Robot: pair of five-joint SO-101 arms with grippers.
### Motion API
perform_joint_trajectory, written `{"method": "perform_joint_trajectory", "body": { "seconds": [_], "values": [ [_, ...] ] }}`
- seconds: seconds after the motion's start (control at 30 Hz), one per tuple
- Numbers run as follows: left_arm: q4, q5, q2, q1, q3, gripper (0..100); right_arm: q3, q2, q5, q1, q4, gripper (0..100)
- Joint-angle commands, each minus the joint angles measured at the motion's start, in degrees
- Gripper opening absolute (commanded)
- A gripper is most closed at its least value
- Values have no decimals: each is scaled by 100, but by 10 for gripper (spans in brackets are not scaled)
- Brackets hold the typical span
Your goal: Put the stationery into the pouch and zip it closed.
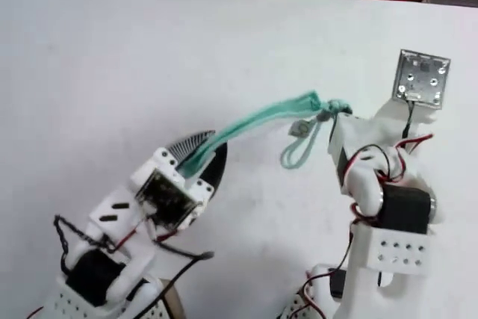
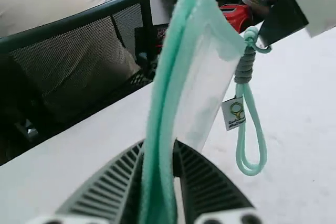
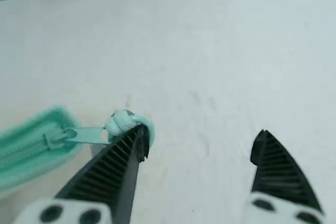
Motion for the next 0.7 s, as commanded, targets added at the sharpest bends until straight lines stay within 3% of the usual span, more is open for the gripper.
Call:
{"method": "perform_joint_trajectory", "body": {
  "seconds": [0.0, 0.1, 0.2, 0.33, 0.5, 0.67],
  "values": [
    [-589, -132, 514, -690, -624, 22, 149, 22, -53, 57, 84, 289],
    [-1152, -35, 1332, -708, -624, 22, -413, -127, 53, -470, 488, 289],
    [-1749, 70, 1947, -690, -800, 22, -1310, -374, 624, -1279, 936, 289],
    [-1908, 343, 2563, -681, -1257, 22, -2585, -330, 949, -2000, 1560, 289],
    [-1943, 475, 3152, -708, -1495, 22, -3332, 40, 949, -1877, 1886, 289],
    [-2453, 132, 3503, -857, -1451, 22, -2690, 330, 949, -963, 1560, 279]
  ]
}}
